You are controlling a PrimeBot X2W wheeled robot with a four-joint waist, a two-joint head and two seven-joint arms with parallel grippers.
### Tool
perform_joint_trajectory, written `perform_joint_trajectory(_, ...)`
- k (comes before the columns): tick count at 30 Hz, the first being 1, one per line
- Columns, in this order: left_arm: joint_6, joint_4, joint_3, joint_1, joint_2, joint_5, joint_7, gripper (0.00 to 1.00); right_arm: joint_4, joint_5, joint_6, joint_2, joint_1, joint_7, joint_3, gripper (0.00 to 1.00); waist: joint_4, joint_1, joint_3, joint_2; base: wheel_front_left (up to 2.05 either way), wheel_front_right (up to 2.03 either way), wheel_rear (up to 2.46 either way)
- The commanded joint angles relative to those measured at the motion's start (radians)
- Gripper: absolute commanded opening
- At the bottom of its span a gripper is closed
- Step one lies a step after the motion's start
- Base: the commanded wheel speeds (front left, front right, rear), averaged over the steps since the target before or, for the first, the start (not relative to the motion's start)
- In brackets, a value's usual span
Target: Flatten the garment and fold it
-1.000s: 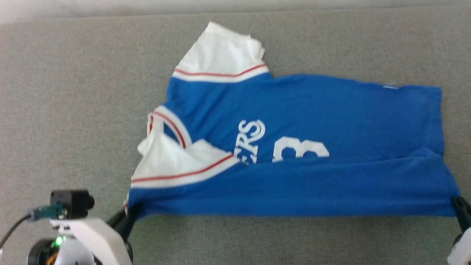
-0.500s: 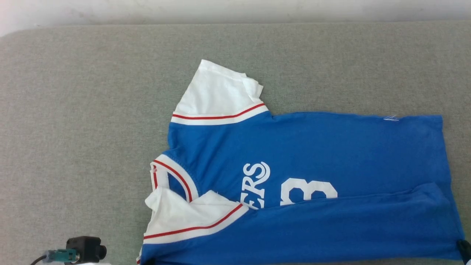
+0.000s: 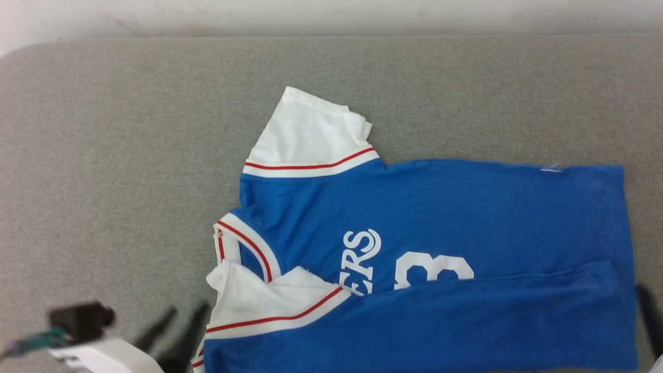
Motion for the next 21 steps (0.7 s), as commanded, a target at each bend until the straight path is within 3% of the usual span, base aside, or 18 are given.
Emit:
perform_joint_trajectory(1, -0.008, -0.032, 0.031, -0.03, 0.012, 0.0, -0.022, 1.0, -0.031, 0.0, -0.001, -0.001, -0.032, -0.019, -0.006, 1.0, -0.005, 0.0, 0.01, 0.0, 0.0, 0.0, 0.0)
perform_joint_trajectory(7, 0.022, -0.133, 0.167, -0.228, 0.071, 0.147, -0.162, 1.0, -0.135, -0.043, -0.001, -0.001, -0.14, -0.132, -0.008, 1.0, -0.012, 0.0, 0.073, 0.0, 0.0, 0.0, 0.0)
perform_joint_trajectory(11, 0.002, -0.1, 0.158, -0.469, 0.126, 0.268, -0.208, 1.0, -0.157, -0.058, -0.001, -0.001, -0.204, -0.202, 0.047, 1.0, -0.029, 0.0, 0.146, 0.0, 0.0, 0.0, 0.0)
perform_joint_trajectory(15, -0.075, 0.009, 0.066, -0.723, 0.163, 0.315, -0.156, 1.0, -0.144, -0.083, -0.001, -0.001, -0.255, -0.259, 0.092, 1.0, -0.055, 0.0, 0.207, 0.0, 0.0, 0.0, 0.0)
perform_joint_trajectory(21, -0.216, 0.216, -0.113, -1.013, 0.186, 0.312, 0.094, 1.0, -0.107, -0.097, -0.001, -0.001, -0.275, -0.297, 0.13, 1.0, -0.096, 0.0, 0.268, 0.0, 0.0, 0.0, 0.0)
